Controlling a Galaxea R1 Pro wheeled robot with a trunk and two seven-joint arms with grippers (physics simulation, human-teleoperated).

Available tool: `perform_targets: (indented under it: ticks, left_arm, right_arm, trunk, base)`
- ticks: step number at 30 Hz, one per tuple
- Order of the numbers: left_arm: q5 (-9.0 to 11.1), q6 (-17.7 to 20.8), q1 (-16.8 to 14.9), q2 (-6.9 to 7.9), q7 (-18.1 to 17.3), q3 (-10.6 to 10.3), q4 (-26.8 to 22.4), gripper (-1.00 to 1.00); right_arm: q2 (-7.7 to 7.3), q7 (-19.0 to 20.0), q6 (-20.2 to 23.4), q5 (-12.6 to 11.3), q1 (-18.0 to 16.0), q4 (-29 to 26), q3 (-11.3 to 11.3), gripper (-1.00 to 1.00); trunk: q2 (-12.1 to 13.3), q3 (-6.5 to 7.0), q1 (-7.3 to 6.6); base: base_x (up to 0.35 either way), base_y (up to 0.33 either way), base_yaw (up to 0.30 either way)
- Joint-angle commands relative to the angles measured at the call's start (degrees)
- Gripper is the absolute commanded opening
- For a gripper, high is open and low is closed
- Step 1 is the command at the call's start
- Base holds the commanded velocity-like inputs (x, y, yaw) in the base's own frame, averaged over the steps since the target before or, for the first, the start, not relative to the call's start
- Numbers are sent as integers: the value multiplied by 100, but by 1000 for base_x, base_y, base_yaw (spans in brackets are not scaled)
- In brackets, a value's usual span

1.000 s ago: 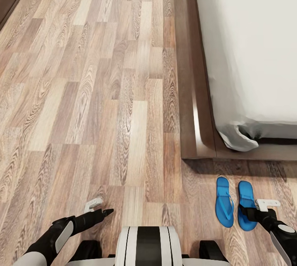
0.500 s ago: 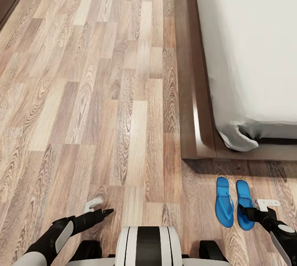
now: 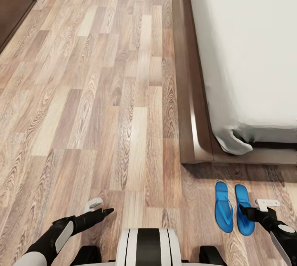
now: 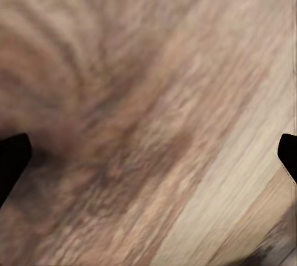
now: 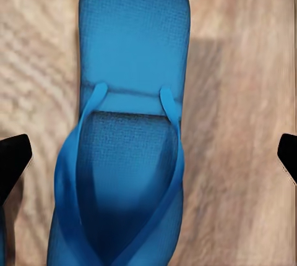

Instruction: In the bedroom, move the book from the bed onto either nightstand, and place the two sandals side by side next to the bed.

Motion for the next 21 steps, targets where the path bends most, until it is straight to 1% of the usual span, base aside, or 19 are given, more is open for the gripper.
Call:
perform_targets:
  ticks: [1,21]
  left_arm:
    - [34,48,-1,-1,-12,16,-2,100]
    - [34,50,-1,-1,-12,15,-2,100]
  right_arm:
    - [2,50,32,-33,0,-9,-20,100]
    - [2,76,27,-37,0,-19,-24,100]
  trunk:
    - [0,20,-3]
    - [27,463,-55]
  base:
    - [0,0,0]
    - [0,0,0]
